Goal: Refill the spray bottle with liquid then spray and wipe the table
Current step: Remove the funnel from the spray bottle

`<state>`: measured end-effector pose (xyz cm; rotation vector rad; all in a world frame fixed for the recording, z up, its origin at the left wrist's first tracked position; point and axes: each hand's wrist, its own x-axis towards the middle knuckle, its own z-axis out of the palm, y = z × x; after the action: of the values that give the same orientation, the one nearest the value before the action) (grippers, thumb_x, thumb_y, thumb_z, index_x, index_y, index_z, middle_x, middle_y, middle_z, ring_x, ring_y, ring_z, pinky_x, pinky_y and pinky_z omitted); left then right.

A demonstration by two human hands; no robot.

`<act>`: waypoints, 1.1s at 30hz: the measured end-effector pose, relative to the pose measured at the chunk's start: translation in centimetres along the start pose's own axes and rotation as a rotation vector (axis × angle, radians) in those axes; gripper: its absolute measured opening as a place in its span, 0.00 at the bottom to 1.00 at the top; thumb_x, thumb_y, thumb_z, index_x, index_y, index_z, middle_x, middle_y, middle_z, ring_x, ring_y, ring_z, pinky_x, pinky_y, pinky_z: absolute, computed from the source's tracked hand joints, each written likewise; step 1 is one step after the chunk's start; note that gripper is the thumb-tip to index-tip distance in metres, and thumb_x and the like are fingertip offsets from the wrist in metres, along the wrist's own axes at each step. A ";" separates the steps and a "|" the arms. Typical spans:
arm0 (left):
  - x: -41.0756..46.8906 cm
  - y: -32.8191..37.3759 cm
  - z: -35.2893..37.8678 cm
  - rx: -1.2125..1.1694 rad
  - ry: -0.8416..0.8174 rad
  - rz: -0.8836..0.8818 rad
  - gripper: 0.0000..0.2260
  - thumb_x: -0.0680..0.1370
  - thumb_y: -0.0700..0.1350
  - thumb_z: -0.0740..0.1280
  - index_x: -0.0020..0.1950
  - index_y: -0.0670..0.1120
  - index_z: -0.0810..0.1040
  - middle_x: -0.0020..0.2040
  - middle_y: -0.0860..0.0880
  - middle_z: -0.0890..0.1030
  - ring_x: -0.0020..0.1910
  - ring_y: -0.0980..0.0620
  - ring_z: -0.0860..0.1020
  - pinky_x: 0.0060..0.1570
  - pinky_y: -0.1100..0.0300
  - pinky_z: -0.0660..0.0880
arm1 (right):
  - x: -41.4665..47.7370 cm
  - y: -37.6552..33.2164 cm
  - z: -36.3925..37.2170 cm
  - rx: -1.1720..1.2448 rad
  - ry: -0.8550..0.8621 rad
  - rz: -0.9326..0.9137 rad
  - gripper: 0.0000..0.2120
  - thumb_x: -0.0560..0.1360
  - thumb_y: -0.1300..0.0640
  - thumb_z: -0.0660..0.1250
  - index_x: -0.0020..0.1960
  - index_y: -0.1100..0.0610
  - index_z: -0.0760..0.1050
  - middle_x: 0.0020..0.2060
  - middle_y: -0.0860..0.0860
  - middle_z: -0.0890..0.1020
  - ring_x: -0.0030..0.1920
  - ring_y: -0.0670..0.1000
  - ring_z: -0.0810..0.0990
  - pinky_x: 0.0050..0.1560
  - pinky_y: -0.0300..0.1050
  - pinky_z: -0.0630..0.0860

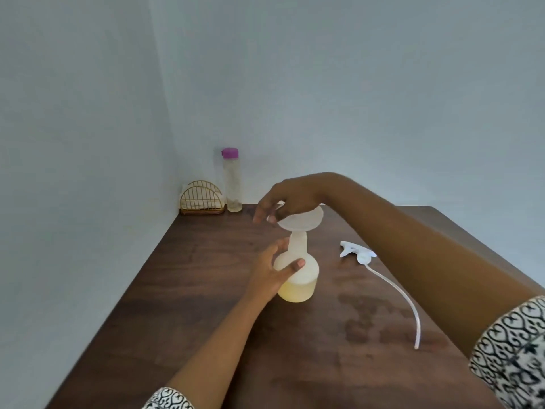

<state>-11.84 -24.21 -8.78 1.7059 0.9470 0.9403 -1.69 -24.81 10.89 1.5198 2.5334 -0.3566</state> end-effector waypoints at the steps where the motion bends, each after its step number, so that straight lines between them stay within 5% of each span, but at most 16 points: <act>1: -0.1 -0.3 0.3 -0.030 0.003 -0.003 0.29 0.62 0.66 0.70 0.60 0.57 0.76 0.56 0.57 0.80 0.56 0.54 0.78 0.51 0.60 0.76 | 0.2 0.2 0.2 0.011 -0.016 0.002 0.15 0.79 0.58 0.62 0.65 0.52 0.75 0.60 0.46 0.79 0.62 0.46 0.74 0.62 0.40 0.65; 5: 0.0 -1.4 0.8 -0.080 0.009 0.002 0.32 0.62 0.67 0.70 0.61 0.51 0.77 0.56 0.51 0.80 0.54 0.51 0.80 0.50 0.54 0.79 | 0.2 1.3 -0.2 0.137 0.033 0.019 0.11 0.78 0.56 0.64 0.59 0.55 0.78 0.44 0.36 0.78 0.45 0.33 0.74 0.47 0.25 0.68; 10: 0.2 -2.0 1.2 -0.092 0.035 0.006 0.32 0.63 0.67 0.69 0.62 0.52 0.76 0.57 0.52 0.79 0.55 0.51 0.79 0.52 0.52 0.79 | -0.8 4.2 0.0 0.482 0.209 0.175 0.13 0.74 0.50 0.70 0.52 0.58 0.81 0.46 0.51 0.82 0.48 0.51 0.79 0.47 0.46 0.76; 20: 0.5 -2.9 1.4 -0.112 0.028 0.017 0.30 0.64 0.68 0.69 0.62 0.55 0.75 0.57 0.53 0.78 0.56 0.52 0.78 0.54 0.49 0.78 | -3.0 6.3 3.8 1.201 0.418 0.370 0.08 0.75 0.56 0.69 0.39 0.57 0.74 0.36 0.52 0.81 0.32 0.47 0.81 0.32 0.39 0.79; 33: 0.6 -2.8 1.6 -0.114 0.033 0.006 0.35 0.61 0.72 0.69 0.63 0.55 0.75 0.59 0.52 0.78 0.56 0.50 0.78 0.54 0.44 0.78 | -3.4 4.7 5.2 1.131 0.775 0.470 0.12 0.76 0.59 0.67 0.37 0.59 0.68 0.36 0.54 0.79 0.35 0.50 0.80 0.32 0.38 0.81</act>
<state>-10.71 -23.52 -11.72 1.6027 0.8934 1.0105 4.20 -27.03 6.21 3.0508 2.3201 -1.5510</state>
